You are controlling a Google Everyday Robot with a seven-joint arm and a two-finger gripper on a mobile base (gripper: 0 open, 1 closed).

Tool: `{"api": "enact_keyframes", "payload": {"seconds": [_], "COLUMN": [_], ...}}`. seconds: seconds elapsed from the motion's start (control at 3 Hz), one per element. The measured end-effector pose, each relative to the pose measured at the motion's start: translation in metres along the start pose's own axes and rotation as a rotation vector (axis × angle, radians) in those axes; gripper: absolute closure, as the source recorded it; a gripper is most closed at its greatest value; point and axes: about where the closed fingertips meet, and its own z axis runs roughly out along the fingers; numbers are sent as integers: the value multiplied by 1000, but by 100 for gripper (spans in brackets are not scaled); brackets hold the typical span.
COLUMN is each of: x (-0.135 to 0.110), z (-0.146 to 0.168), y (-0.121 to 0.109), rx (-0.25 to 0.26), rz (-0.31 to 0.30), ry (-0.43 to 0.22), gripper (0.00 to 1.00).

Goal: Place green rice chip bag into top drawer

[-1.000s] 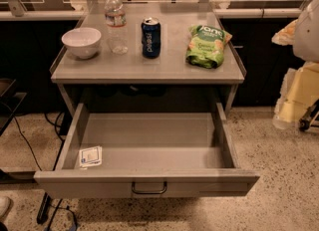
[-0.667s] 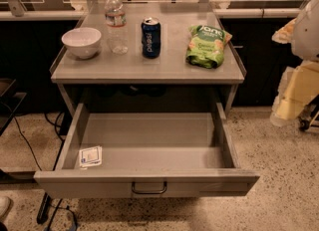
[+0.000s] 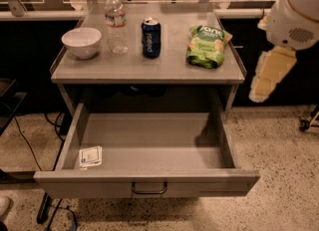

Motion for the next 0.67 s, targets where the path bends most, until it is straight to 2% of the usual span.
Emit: {"api": "enact_keyframes", "payload": {"seconds": [0.33, 0.67], "x": [-10, -12], "z": [18, 18], "y": [-31, -29], "rx": [11, 14], "rz": [-17, -23], "ry": [7, -7], "gripper": [0, 0]}}
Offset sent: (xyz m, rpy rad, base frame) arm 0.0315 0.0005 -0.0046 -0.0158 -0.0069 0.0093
